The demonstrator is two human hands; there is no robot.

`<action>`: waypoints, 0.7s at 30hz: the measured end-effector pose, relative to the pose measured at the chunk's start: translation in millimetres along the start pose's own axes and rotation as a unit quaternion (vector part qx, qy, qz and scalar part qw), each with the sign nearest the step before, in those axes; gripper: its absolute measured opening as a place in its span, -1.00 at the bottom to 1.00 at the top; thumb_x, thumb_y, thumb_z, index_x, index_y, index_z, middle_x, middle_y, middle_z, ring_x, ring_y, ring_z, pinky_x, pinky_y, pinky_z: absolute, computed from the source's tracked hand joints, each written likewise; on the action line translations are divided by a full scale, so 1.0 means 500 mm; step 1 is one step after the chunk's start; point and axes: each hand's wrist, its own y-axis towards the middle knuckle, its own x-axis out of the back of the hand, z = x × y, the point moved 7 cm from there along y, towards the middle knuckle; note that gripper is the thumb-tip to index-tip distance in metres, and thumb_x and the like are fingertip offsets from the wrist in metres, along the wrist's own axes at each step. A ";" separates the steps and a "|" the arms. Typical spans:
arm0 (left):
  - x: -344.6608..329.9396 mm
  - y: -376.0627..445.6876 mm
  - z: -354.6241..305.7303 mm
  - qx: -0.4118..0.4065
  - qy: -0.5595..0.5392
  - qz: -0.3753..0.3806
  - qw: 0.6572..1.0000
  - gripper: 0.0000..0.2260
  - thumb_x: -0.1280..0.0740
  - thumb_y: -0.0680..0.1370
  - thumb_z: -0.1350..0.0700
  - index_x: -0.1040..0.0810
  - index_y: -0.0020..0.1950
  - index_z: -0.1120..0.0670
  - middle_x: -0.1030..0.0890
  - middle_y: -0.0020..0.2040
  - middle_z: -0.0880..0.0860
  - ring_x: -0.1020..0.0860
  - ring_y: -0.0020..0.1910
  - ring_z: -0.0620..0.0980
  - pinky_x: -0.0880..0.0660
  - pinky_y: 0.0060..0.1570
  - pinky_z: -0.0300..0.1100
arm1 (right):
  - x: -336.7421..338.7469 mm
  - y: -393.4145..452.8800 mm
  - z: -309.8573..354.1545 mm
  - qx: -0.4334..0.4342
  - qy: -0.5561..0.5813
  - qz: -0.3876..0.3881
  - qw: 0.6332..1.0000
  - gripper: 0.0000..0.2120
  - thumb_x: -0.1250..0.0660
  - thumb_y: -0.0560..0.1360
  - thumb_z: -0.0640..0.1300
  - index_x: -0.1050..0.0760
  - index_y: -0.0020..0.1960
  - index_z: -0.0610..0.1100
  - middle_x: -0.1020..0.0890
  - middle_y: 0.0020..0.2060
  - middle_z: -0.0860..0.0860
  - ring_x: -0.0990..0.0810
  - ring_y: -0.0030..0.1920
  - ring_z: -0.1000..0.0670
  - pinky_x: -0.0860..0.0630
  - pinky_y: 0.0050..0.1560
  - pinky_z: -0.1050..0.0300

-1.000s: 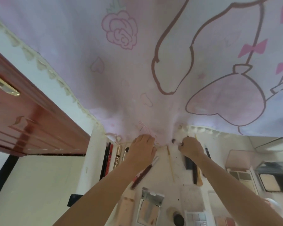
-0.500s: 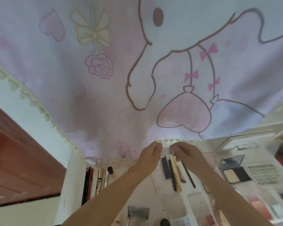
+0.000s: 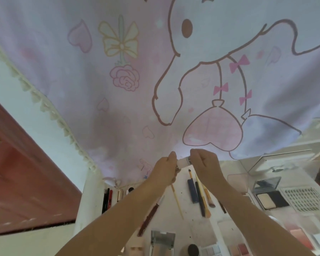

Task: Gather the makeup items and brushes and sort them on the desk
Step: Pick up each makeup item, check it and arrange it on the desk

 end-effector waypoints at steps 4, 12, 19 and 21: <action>0.047 -0.005 0.005 0.011 0.026 -0.025 0.999 -0.59 0.04 0.63 0.00 -0.31 -0.36 0.11 -0.27 -0.45 0.02 -0.21 -0.51 -0.08 -0.17 -0.50 -0.27 | -0.022 0.019 0.014 0.062 -0.093 0.151 0.982 -0.90 -0.17 0.53 -0.10 -0.33 -0.16 0.03 -0.40 -0.37 0.09 -0.39 -0.42 0.16 -0.40 -0.30 0.34; 0.105 -0.024 0.006 -0.073 0.160 -0.110 0.978 -0.52 0.06 0.65 0.03 -0.19 -0.48 0.10 -0.23 -0.50 0.02 -0.22 -0.51 -0.06 -0.18 -0.46 -0.26 | -0.091 0.022 -0.014 -0.104 0.053 0.276 0.954 -0.80 -0.04 0.59 -0.03 -0.42 -0.08 0.02 -0.56 -0.38 0.09 -0.52 -0.45 0.11 -0.46 -0.38 0.25; 0.129 -0.014 0.036 -0.048 0.156 -0.122 0.979 -0.53 0.06 0.64 0.03 -0.20 -0.47 0.11 -0.22 -0.48 0.02 -0.20 -0.51 -0.05 -0.20 -0.43 -0.23 | -0.108 0.020 0.002 -0.009 0.045 0.317 0.947 -0.60 -0.24 0.46 -0.40 -0.25 -0.03 0.09 -0.48 -0.11 0.15 -0.56 -0.16 0.15 -0.54 -0.19 0.32; 0.136 -0.015 0.042 -0.045 0.153 -0.126 0.979 -0.53 0.06 0.65 0.04 -0.20 -0.47 0.11 -0.21 -0.49 0.02 -0.20 -0.51 -0.05 -0.20 -0.43 -0.23 | -0.120 0.020 -0.010 -0.054 0.085 0.332 0.938 -0.64 -0.25 0.49 -0.30 -0.23 0.10 0.07 -0.49 -0.07 0.13 -0.57 -0.17 0.11 -0.55 -0.21 0.30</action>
